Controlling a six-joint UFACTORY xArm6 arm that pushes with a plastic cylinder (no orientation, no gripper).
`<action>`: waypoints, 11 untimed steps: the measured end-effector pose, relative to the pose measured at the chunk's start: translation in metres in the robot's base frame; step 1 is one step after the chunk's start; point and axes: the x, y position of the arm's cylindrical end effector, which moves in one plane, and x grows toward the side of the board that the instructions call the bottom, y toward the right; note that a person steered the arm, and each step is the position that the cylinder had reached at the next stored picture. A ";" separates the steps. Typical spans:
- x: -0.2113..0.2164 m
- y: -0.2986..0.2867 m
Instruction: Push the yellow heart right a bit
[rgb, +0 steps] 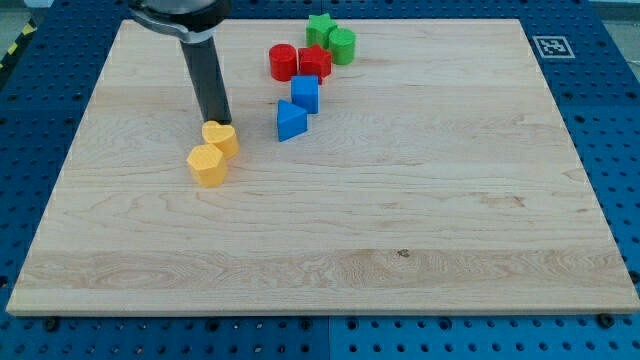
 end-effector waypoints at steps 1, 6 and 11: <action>-0.003 -0.008; 0.032 -0.016; 0.032 0.020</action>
